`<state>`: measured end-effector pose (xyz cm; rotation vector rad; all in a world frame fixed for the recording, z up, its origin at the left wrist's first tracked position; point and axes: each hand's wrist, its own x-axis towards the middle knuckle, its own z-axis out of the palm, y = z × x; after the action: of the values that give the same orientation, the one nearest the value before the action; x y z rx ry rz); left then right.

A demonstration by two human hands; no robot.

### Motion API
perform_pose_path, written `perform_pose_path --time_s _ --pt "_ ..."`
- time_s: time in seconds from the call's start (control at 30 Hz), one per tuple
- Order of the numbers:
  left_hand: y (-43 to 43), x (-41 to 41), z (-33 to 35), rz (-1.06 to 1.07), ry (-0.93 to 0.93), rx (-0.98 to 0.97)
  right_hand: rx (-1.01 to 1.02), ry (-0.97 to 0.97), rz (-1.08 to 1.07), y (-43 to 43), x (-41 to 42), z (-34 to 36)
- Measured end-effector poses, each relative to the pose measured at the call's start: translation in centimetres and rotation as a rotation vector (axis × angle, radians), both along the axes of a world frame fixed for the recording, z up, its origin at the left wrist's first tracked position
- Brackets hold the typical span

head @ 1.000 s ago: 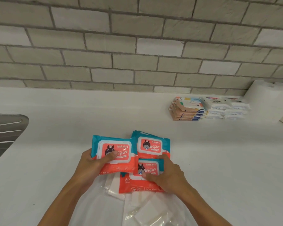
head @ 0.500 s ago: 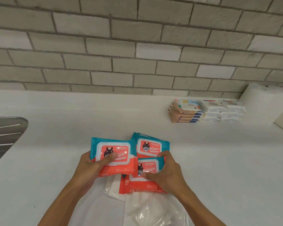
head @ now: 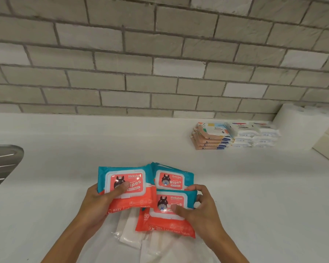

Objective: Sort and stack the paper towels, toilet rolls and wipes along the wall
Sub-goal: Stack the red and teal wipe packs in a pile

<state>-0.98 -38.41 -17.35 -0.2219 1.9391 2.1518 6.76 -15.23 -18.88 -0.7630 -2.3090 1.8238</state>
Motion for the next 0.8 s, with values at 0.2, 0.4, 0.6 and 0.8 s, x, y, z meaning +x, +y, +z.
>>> perform_pose_path --time_s 0.2,0.4,0.6,0.8 --pt "1.4 -0.9 0.6 0.045 -0.03 0.143 -0.14 0.039 -0.1 2.2 -0.7 1.1" --pt "3.3 -2.7 1.8 0.081 -0.034 0.241 -0.231 0.094 -0.179 5.2 -3.6 2.6" --pt "5.5 -5.4 3.0 0.087 -0.022 0.251 -0.215 0.155 -0.241 8.1 -9.2 3.7" --pt "7.2 -8.0 3.4 0.121 -0.039 0.251 0.061 0.188 -0.194 10.3 -16.4 3.8"
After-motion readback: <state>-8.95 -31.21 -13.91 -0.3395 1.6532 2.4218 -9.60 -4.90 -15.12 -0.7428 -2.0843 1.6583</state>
